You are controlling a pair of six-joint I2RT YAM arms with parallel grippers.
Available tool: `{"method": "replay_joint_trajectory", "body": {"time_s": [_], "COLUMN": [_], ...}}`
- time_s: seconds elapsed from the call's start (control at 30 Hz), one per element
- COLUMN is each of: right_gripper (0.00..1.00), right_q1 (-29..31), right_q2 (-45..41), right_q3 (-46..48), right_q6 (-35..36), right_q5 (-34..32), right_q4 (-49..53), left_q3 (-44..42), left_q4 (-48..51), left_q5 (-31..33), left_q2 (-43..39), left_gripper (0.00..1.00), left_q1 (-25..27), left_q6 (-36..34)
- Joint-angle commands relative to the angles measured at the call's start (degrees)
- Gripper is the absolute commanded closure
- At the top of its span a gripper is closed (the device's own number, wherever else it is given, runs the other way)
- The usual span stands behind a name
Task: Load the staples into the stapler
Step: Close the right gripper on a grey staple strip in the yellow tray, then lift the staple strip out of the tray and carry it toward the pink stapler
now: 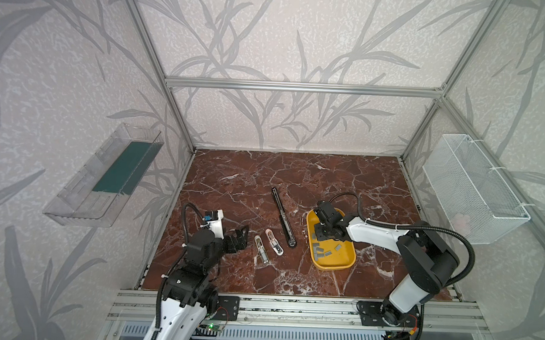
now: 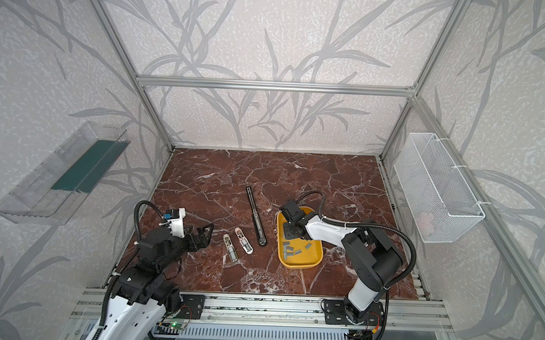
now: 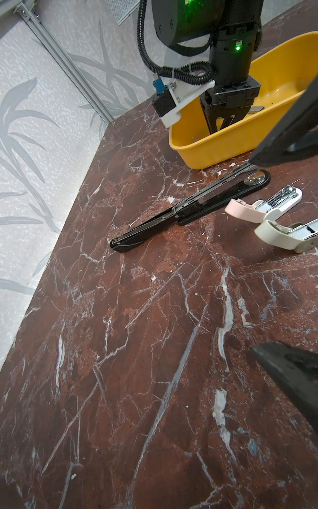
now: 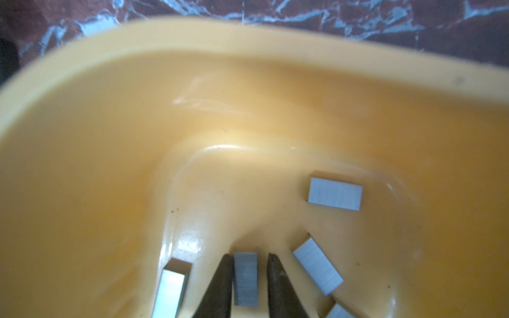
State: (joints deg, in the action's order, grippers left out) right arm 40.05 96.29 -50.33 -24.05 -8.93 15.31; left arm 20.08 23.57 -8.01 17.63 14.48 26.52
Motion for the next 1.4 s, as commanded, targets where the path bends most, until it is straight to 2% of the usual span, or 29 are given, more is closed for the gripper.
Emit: {"method": "replay_joint_trajectory", "body": {"time_s": [0.0, 0.17, 0.43, 0.6, 0.9, 1.13, 1.37], "right_gripper": [0.8, 0.82, 0.77, 0.84, 0.88, 0.9, 0.91], "right_q1": [0.14, 0.12, 0.12, 0.15, 0.13, 0.34, 1.46], "right_q2": [1.16, 3.97, 3.96, 4.1, 1.88, -10.65, -21.73], "right_q3": [1.08, 0.24, 0.32, 0.23, -0.2, 3.13, 8.72], "right_q6": [-0.38, -0.29, -0.38, -0.45, -1.48, -2.82, -3.81], "right_q5": [0.49, 0.58, 0.67, 0.45, -0.14, -0.68, 3.84], "right_q4": [2.85, 2.71, 2.61, 2.77, 3.79, 2.27, -3.39], "left_q3": [-0.78, -0.87, -0.85, -0.87, -0.93, -1.14, -1.42], "left_q4": [0.52, 0.54, 0.6, 0.59, 0.63, 0.6, 0.99], "left_q5": [0.71, 0.79, 0.79, 0.83, 0.85, 1.05, 1.48], "left_q2": [-0.62, -0.92, -0.93, -1.07, -1.22, -2.01, -3.14], "left_gripper": [0.01, 0.01, 0.01, 0.01, 0.01, 0.01, 0.01], "left_q1": [-0.07, -0.06, -0.07, -0.07, -0.07, -0.07, -0.06], "left_q6": [0.15, 0.19, 0.15, 0.28, 0.28, 0.37, 0.52]}}
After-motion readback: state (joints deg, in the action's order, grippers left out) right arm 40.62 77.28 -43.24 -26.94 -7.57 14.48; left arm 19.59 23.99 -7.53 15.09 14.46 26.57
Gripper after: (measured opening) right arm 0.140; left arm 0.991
